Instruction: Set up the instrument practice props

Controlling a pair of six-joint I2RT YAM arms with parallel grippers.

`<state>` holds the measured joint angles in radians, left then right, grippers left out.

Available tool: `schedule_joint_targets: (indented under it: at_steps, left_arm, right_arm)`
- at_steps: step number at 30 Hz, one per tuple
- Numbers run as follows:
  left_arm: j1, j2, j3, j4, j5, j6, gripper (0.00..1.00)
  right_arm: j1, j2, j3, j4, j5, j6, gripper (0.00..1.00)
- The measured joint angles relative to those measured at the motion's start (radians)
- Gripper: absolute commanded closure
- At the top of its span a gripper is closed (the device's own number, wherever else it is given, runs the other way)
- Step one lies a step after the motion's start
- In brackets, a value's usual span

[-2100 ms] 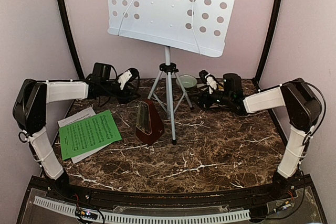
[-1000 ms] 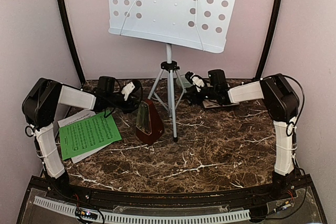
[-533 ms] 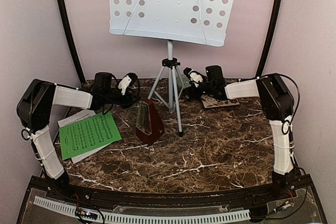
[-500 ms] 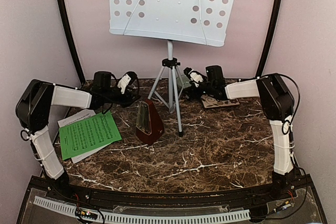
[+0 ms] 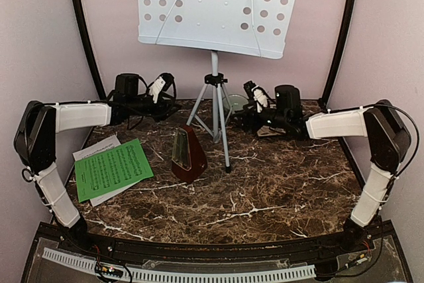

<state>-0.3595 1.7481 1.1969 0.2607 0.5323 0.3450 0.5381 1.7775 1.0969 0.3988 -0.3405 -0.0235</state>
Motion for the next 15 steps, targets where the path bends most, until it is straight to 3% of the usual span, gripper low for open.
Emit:
schedule_joint_targets:
  at_steps: [8,15]
  left_arm:
    - [-0.071,0.026,0.114,-0.098,0.005,0.06,0.55]
    - [-0.11,0.1,0.192,-0.161,-0.019,0.086,0.56]
  right_arm:
    - [0.169,-0.023,-0.227,0.072,-0.023,0.198,0.19]
    - [0.209,-0.001,-0.266,0.162,0.032,0.296,0.28]
